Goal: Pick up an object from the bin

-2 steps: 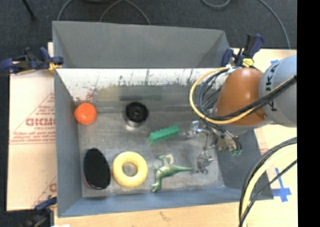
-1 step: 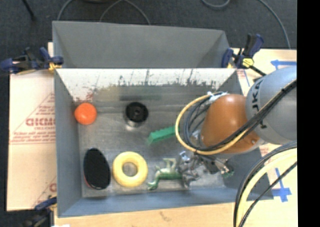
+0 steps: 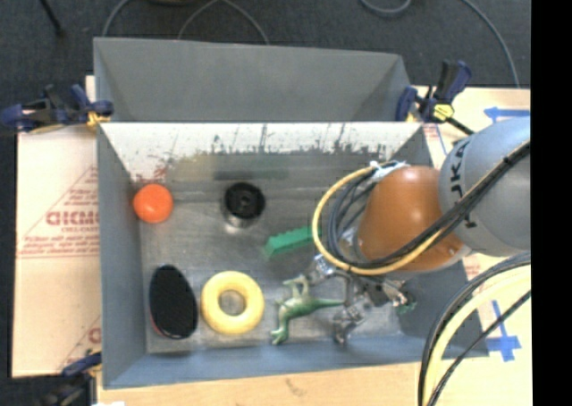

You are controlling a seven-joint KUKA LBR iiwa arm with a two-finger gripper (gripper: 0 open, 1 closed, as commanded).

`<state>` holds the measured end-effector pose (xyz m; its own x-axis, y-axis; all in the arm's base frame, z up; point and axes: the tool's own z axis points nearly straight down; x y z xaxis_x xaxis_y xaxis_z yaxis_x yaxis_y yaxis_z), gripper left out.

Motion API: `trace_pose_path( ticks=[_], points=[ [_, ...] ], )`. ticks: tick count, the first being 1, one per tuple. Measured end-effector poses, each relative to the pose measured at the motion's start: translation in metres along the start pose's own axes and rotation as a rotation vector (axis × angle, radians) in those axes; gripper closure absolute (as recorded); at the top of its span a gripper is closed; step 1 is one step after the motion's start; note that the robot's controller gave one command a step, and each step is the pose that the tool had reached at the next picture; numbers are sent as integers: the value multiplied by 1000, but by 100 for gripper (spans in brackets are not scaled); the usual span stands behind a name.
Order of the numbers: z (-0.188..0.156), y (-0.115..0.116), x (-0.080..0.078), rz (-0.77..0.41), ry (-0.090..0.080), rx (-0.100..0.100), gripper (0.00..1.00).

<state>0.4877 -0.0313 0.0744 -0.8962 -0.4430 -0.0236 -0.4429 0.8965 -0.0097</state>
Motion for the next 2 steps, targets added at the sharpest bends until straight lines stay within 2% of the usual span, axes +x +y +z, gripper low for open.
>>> trace_pose_path(
  ticks=[1, 2],
  points=[
    [1, 1, 5, -2, 18, -6, 100],
    [1, 1, 5, -2, 18, -6, 100]
  ],
)
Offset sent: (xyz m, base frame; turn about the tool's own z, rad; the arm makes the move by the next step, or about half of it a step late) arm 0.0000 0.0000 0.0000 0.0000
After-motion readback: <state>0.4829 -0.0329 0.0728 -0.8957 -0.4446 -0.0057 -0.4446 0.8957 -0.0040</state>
